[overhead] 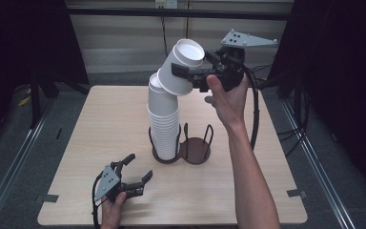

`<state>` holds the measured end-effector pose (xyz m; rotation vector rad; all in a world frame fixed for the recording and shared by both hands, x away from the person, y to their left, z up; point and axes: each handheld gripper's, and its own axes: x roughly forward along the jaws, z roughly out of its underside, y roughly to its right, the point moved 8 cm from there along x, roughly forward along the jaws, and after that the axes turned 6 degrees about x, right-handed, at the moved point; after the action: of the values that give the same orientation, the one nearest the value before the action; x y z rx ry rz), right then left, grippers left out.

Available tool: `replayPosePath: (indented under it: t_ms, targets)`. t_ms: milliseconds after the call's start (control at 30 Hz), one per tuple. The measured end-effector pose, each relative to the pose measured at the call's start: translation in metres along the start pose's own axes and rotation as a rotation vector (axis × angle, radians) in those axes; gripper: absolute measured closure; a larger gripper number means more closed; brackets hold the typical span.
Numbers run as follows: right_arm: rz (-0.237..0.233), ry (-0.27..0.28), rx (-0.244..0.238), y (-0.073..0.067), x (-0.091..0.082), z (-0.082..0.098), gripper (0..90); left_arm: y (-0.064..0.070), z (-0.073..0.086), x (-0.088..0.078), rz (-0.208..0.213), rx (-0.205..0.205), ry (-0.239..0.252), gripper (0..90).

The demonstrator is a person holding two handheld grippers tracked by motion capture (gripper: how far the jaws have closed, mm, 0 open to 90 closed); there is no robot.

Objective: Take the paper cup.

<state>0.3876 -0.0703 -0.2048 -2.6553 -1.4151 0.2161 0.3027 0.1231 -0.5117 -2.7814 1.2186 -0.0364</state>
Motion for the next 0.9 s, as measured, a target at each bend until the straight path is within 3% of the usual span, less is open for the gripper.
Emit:
replayPosePath:
  t_ms: [400, 500, 600, 633, 800, 833, 900]
  targets:
    - [0.039, 0.005, 0.004, 0.01, -0.03, 0.006, 22.0, -0.001, 0.0, 0.0, -0.012, 0.005, -0.002, 15.5]
    - [0.047, 0.007, 0.003, 0.012, -0.036, 0.01, 22.0, 0.0, 0.0, 0.0, -0.015, -0.019, 0.002, 15.4]
    - [0.056, -0.001, -0.003, 0.014, -0.042, 0.017, 22.0, 0.0, 0.0, 0.001, -0.011, -0.016, -0.001, 15.4]
    - [0.06, -0.008, -0.001, 0.015, -0.043, 0.019, 22.0, -0.001, 0.0, 0.001, -0.014, 0.004, -0.009, 15.4]
    - [0.068, -0.031, -0.011, 0.016, -0.049, 0.033, 22.1, 0.001, 0.0, 0.003, 0.008, -0.027, -0.013, 15.4]
    - [0.065, -0.028, -0.005, 0.016, -0.05, 0.036, 22.1, 0.001, -0.001, 0.003, 0.008, -0.011, -0.014, 15.3]
    - [0.065, -0.031, 0.002, 0.017, -0.053, 0.044, 22.1, 0.004, -0.004, 0.003, 0.028, -0.023, -0.009, 15.4]
